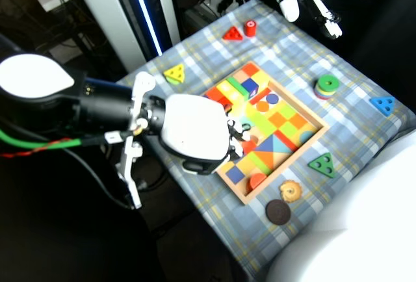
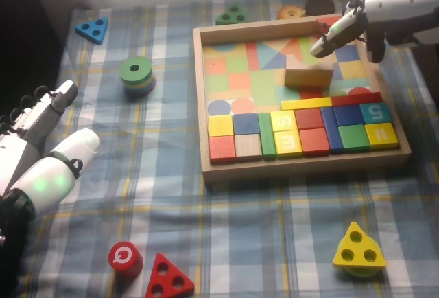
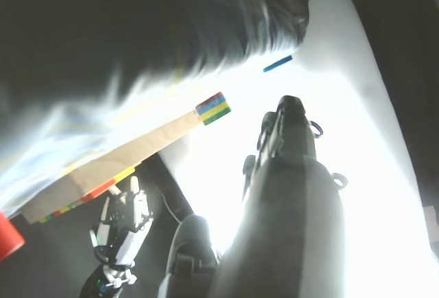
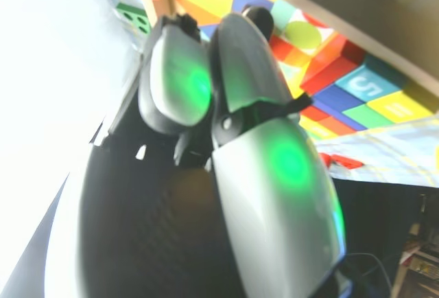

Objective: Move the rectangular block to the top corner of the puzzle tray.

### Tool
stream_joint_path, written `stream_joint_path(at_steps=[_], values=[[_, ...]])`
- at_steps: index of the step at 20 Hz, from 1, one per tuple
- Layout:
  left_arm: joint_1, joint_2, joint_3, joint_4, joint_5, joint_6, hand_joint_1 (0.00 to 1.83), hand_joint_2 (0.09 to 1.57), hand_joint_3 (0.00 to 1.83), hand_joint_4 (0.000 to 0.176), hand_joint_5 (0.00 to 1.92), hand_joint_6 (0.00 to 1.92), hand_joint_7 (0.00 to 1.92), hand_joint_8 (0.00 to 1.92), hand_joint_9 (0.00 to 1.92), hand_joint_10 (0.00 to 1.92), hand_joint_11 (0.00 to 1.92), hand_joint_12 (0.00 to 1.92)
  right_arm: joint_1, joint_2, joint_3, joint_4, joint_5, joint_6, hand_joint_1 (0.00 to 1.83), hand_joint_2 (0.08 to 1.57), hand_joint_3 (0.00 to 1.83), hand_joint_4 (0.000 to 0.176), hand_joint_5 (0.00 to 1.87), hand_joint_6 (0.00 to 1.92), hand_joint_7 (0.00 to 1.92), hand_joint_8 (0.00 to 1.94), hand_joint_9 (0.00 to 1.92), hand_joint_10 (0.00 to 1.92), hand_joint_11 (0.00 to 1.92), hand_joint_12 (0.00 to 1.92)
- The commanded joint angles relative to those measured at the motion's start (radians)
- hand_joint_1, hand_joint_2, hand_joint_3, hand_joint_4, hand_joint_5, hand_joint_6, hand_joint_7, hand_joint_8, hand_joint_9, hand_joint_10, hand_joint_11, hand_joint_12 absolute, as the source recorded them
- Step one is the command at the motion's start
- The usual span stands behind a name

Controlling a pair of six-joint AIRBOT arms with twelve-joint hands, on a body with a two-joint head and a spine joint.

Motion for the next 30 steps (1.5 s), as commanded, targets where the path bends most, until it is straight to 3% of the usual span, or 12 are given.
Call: stream_joint_path(at_steps=[1, 3, 8, 9, 10, 14, 16, 17, 21, 27, 28, 30], values=[[-0.002, 0.005, 0.001, 0.040, -0.105, -0.004, 0.00, 1.40, 0.00, 0.095, 0.15, 0.01, 0.10, 0.00, 0.09, 0.01, 0.00, 0.00, 0.010, -0.002, 0.000, 0.020, -0.010, 0.009, 1.62, 1.18, 0.01, 0.000, 0.46, 0.00, 1.30, 1.94, 1.48, 1.92, 1.54, 1.92], [-0.002, 0.005, 0.001, 0.040, -0.105, -0.004, 0.00, 1.39, 0.00, 0.124, 0.13, 0.00, 0.09, 0.00, 0.07, 0.00, 0.00, 0.00, 0.005, -0.002, 0.002, 0.011, -0.011, 0.013, 1.60, 1.19, 0.01, 0.000, 0.46, 0.00, 1.25, 1.94, 1.44, 1.92, 1.50, 1.92], [-0.003, 0.005, 0.002, 0.041, -0.101, -0.004, 0.00, 1.41, 0.00, 0.113, 0.12, 0.00, 0.08, 0.00, 0.07, 0.00, 0.00, 0.00, -0.005, -0.002, 0.016, -0.028, -0.040, 0.021, 1.60, 1.18, 0.00, 0.000, 0.47, 0.00, 1.28, 1.94, 1.47, 1.92, 1.53, 1.92], [-0.003, 0.005, 0.002, 0.041, -0.101, -0.004, 0.00, 1.40, 0.00, 0.111, 0.13, 0.00, 0.09, 0.00, 0.07, 0.00, 0.00, 0.00, -0.008, -0.002, 0.022, -0.028, -0.045, 0.022, 1.57, 1.18, 0.00, 0.006, 0.47, 0.00, 1.28, 1.94, 1.46, 1.92, 1.50, 1.92], [-0.003, 0.005, 0.001, 0.041, -0.099, -0.004, 0.00, 1.40, 0.00, 0.112, 0.13, 0.00, 0.09, 0.00, 0.07, 0.00, 0.00, 0.00, -0.012, -0.002, 0.030, -0.028, -0.049, 0.024, 1.51, 1.19, 0.00, 0.046, 0.46, 0.00, 1.25, 1.94, 1.42, 1.92, 1.46, 1.92], [-0.003, 0.005, 0.001, 0.041, -0.097, -0.004, 0.00, 1.43, 0.01, 0.099, 0.15, 0.01, 0.10, 0.01, 0.09, 0.01, 0.00, 0.00, -0.030, -0.002, 0.064, -0.029, -0.073, 0.026, 1.56, 1.18, 0.00, 0.000, 0.45, 0.00, 1.23, 1.94, 1.40, 1.92, 1.45, 1.92], [-0.004, 0.005, 0.001, 0.041, -0.097, -0.004, 0.00, 1.42, 0.01, 0.109, 0.13, 0.00, 0.09, 0.00, 0.08, 0.01, 0.00, 0.00, -0.031, -0.004, 0.077, -0.031, -0.084, 0.026, 1.55, 1.19, 0.00, 0.019, 0.44, 0.00, 1.22, 1.94, 1.39, 1.92, 1.43, 1.92], [-0.004, 0.005, 0.001, 0.041, -0.097, -0.004, 0.00, 1.42, 0.01, 0.116, 0.13, 0.00, 0.09, 0.00, 0.07, 0.00, 0.00, 0.00, -0.031, -0.005, 0.080, -0.034, -0.088, 0.026, 1.58, 1.17, 0.00, 0.001, 0.46, 0.01, 1.25, 1.94, 1.40, 1.92, 1.44, 1.92], [-0.004, 0.005, 0.000, 0.041, -0.096, -0.004, 0.00, 1.41, 0.00, 0.132, 0.13, 0.00, 0.10, 0.00, 0.08, 0.01, 0.00, 0.00, -0.035, -0.014, 0.100, -0.046, -0.109, 0.026, 1.59, 1.19, 0.00, 0.018, 0.47, 0.00, 1.25, 1.94, 1.41, 1.92, 1.45, 1.92], [-0.003, 0.005, -0.001, 0.041, -0.096, -0.004, 0.00, 1.41, 0.00, 0.108, 0.14, 0.00, 0.10, 0.00, 0.09, 0.01, 0.00, 0.00, -0.036, -0.031, 0.127, -0.038, -0.118, 0.026, 1.58, 1.20, 0.00, 0.000, 0.45, 0.00, 1.25, 1.94, 1.39, 1.92, 1.45, 1.92], [-0.003, 0.005, -0.001, 0.041, -0.096, -0.004, 0.00, 1.41, 0.00, 0.106, 0.14, 0.00, 0.10, 0.00, 0.09, 0.01, 0.00, 0.00, -0.036, -0.031, 0.133, -0.039, -0.122, 0.026, 1.58, 1.20, 0.00, 0.024, 0.45, 0.00, 1.22, 1.94, 1.37, 1.92, 1.44, 1.92], [-0.003, 0.005, -0.001, 0.041, -0.097, -0.004, 0.00, 1.41, 0.00, 0.098, 0.15, 0.01, 0.10, 0.00, 0.07, 0.00, 0.00, 0.00, -0.036, -0.037, 0.148, -0.039, -0.129, 0.026, 1.65, 1.19, 0.00, 0.000, 0.44, 0.00, 1.19, 1.94, 1.37, 1.92, 1.44, 1.92]])
